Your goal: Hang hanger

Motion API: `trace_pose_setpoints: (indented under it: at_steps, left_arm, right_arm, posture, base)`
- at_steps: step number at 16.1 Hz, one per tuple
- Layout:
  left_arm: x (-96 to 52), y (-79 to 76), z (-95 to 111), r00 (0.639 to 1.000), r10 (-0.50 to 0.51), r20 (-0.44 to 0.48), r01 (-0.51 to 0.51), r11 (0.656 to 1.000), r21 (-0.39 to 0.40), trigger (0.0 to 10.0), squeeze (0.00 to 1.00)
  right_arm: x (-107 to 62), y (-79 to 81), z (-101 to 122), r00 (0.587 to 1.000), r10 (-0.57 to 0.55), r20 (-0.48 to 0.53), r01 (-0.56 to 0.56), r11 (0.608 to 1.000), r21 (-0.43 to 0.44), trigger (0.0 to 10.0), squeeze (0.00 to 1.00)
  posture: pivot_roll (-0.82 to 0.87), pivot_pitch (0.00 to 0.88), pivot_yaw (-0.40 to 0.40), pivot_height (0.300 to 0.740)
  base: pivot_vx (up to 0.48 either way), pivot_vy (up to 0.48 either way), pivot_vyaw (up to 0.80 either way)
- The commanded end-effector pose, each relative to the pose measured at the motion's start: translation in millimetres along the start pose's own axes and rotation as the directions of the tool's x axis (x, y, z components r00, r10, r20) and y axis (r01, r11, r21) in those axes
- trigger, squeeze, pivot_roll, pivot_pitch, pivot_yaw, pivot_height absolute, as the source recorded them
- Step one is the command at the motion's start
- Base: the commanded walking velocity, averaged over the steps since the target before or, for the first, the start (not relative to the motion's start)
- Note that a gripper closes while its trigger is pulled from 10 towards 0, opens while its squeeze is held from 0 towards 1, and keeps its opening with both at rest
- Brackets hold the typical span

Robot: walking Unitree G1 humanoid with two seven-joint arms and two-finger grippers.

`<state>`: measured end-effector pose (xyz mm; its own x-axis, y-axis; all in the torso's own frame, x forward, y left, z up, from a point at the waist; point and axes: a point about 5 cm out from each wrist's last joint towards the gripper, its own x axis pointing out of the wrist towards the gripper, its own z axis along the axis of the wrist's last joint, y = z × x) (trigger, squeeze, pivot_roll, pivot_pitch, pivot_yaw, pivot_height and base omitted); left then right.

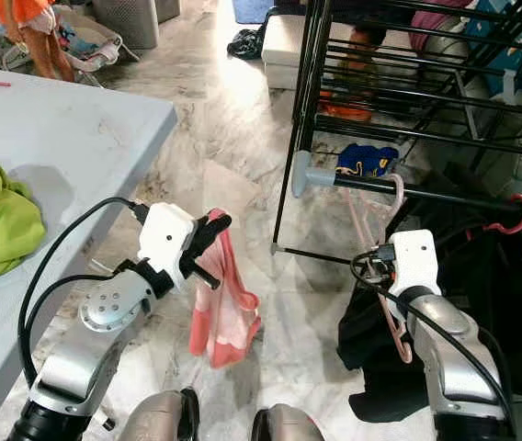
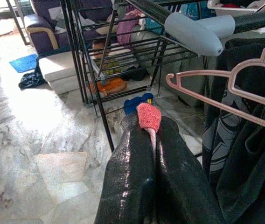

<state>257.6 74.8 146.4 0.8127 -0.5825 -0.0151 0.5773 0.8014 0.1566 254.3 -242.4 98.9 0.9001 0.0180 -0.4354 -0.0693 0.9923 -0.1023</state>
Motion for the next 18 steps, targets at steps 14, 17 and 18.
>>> trace_pose_setpoints:
  at_steps: [14, 17, 18]
  left_arm:
    - [2.9, -1.9, -3, 0.999, 0.054, 0.005, -0.054, 0.998, 0.01, 10.0, 0.0]
    - [4.2, -3.7, -2, 0.999, 0.046, 0.01, -0.046, 0.999, 0.01, 10.0, 0.0]
    - [4.3, -3.8, -3, 0.999, 0.045, 0.009, -0.045, 0.999, 0.01, 10.0, 0.0]
  right_arm:
    - [-32.6, 28.1, -45, 0.981, -0.177, 0.082, 0.167, 0.979, 0.118, 10.0, 0.0]
    - [-30.7, 23.6, -53, 0.979, -0.2, 0.048, 0.193, 0.974, 0.121, 10.0, 0.0]
    - [-30.0, 23.3, -53, 0.978, -0.201, 0.051, 0.194, 0.974, 0.121, 10.0, 0.0]
  posture:
    - [-0.02, 0.081, -0.032, 0.74]
    - [-0.02, 0.075, -0.033, 0.74]
    - [-0.02, 0.075, -0.033, 0.74]
  base:
    - [0.0, 0.0, 0.0]
    - [0.0, 0.0, 0.0]
    - [0.0, 0.0, 0.0]
